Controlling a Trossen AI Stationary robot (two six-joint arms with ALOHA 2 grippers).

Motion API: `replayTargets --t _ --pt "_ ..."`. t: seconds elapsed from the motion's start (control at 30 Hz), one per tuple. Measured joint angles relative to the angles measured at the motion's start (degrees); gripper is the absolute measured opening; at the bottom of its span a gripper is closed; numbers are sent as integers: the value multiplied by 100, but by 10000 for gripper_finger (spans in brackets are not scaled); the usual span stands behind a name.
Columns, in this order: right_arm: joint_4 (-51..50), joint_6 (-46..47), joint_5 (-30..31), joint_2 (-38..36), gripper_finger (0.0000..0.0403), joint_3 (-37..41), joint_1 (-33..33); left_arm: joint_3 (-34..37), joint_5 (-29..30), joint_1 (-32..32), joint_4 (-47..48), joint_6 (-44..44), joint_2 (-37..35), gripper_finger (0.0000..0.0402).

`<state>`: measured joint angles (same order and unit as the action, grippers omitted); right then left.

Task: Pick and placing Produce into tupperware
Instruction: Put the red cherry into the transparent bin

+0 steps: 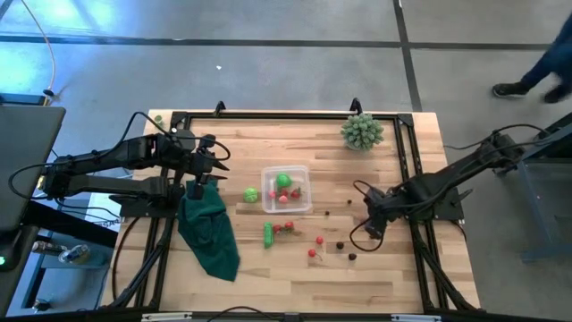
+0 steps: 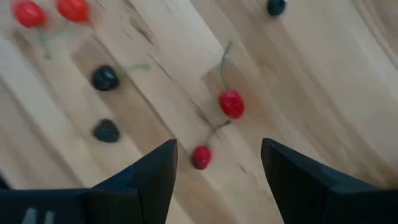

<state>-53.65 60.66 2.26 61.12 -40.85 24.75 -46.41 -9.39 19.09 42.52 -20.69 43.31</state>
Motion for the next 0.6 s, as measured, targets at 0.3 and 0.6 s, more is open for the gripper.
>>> replayTargets --t 0.3,0.6 --pt "309 -877 14 482 225 239 -502 0 0 0 0 -2 2 106" --pt "684 -1610 -392 1368 225 239 -923 2 0 0 0 0 2 106"
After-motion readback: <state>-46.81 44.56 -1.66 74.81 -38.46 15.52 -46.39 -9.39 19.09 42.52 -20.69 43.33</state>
